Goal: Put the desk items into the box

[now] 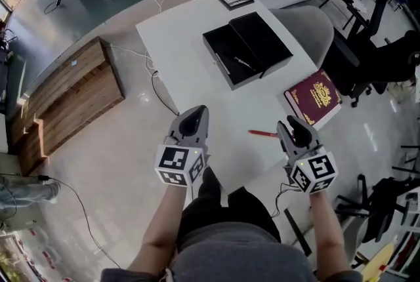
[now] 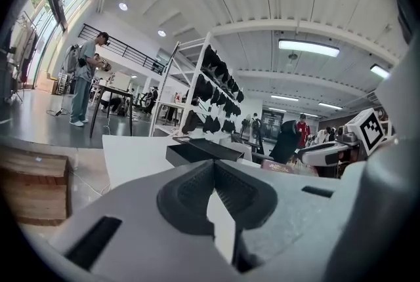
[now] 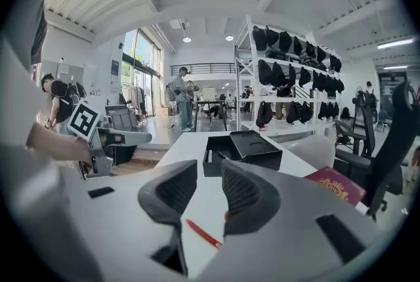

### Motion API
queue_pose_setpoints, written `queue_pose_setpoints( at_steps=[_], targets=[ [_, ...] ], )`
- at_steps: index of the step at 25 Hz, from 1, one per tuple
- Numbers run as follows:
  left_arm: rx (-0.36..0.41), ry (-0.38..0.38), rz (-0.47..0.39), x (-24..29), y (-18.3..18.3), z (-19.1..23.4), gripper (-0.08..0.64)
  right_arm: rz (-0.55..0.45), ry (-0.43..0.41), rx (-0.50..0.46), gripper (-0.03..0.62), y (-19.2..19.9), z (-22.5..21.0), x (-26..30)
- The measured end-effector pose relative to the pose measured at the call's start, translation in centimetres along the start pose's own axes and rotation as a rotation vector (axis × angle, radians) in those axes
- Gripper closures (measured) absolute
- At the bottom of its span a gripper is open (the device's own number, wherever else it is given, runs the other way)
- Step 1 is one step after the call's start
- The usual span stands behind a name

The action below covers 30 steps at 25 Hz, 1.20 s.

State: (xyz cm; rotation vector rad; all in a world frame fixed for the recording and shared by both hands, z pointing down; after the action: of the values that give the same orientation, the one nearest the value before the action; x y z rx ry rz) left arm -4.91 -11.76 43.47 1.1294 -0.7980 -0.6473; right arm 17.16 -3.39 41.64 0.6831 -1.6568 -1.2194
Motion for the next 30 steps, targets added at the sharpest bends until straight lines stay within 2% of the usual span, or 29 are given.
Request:
queue_pose_setpoints(
  at_steps=[4,9,13,19,26,30],
  targets=[
    [-0.01,-0.043,-0.01,0.0,-0.4,0.1,0.554,0.019,-0.072,-0.026,0.469,0.2,-0.6,0.6],
    [0.003,-0.109,-0.008,-0.8,0.0,0.0,0.554,0.092,-0.214,-0.096,0.472,1.3,-0.2,1.3],
    [-0.017,-0.16,-0.003,-1.8,0.6,0.1,0.554,0.174,-0.345,-0.144,0.469,3.0,0.7,2.0],
    [-0.027,-0.245,0.003,-3.4,1.3,0.3,0.554,0.31,-0.496,-0.215,0.462,5.8,1.2,2.8],
    [-0.035,-0.318,0.012,-4.8,2.2,0.4,0.554,0.448,-0.574,-0.36,0.462,8.6,1.0,4.0],
    [-0.047,-0.353,0.017,-5.3,2.9,0.2,0.554,0.522,-0.619,-0.408,0.471,10.1,0.7,4.5]
  ],
)
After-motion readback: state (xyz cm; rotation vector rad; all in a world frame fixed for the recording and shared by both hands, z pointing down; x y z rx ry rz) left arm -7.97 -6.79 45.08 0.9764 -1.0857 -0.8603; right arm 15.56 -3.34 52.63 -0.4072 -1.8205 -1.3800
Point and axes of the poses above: the fingertips, and each gripper's own axes: x forward along the fingers, z to its left, y out of its underside, the point moved 3 cm from there along -x, backward along the fingers, and after that the axes turned 8 degrees about -y, right-handed, at the moved point
